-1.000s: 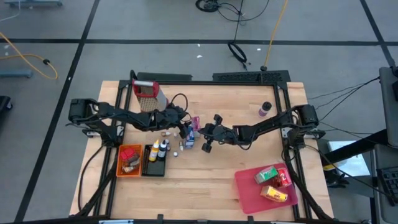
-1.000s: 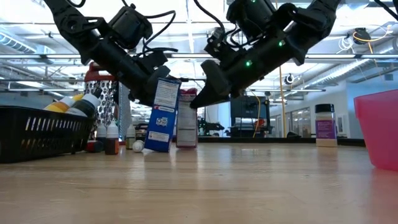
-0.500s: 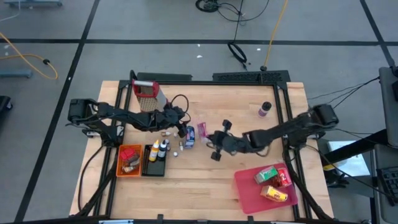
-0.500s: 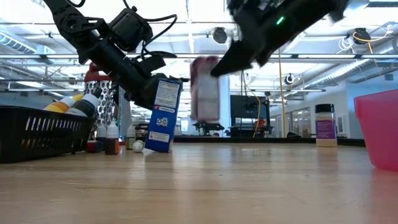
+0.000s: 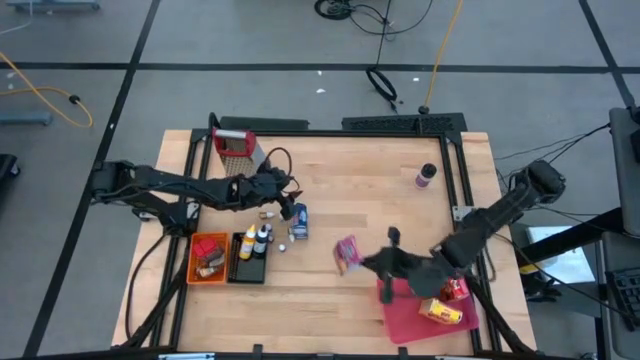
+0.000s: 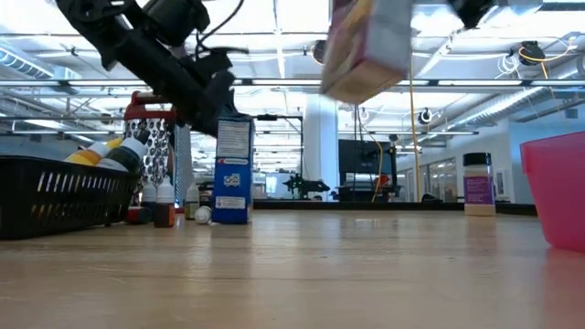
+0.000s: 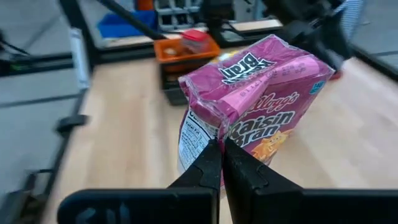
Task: Pick & Place Kitchen Items
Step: Put the purple cereal box into the red bin
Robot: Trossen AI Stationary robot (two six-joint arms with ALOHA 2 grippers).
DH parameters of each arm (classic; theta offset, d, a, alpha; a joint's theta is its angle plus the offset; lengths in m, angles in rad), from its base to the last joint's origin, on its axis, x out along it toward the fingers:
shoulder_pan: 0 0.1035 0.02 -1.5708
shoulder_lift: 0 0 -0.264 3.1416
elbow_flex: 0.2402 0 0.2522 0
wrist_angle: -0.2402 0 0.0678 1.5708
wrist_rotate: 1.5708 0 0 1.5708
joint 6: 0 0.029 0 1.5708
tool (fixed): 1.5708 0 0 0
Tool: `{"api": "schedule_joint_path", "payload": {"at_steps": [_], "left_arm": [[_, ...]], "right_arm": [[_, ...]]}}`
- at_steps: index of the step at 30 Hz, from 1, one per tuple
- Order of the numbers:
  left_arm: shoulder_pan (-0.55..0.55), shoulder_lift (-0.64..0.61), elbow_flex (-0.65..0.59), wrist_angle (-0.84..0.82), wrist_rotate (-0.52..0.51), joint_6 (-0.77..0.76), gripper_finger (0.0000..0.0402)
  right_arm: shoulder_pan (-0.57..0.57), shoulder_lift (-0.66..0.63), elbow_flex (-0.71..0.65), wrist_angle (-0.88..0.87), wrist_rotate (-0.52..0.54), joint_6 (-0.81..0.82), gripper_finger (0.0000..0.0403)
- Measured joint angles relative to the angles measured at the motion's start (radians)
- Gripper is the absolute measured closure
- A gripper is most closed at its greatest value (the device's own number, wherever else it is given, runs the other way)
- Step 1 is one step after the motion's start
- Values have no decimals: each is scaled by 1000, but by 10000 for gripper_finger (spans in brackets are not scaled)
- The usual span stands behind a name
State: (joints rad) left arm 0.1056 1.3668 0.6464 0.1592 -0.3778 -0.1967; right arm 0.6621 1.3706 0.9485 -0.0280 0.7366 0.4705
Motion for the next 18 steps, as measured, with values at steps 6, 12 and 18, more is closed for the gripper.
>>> {"api": "schedule_joint_path", "payload": {"at_steps": [6, 12, 18], "left_arm": [[-42, -14, 0, -2, 0, 0, 149], [-62, -14, 0, 1, 2, -4, 149], [-74, -14, 0, 2, 2, -22, 149]], "right_arm": [[179, -28, 0, -76, 53, 156, 403], [336, -44, -1, -125, 117, 291, 403], [464, -44, -1, -223, 127, 498, 403]]}}
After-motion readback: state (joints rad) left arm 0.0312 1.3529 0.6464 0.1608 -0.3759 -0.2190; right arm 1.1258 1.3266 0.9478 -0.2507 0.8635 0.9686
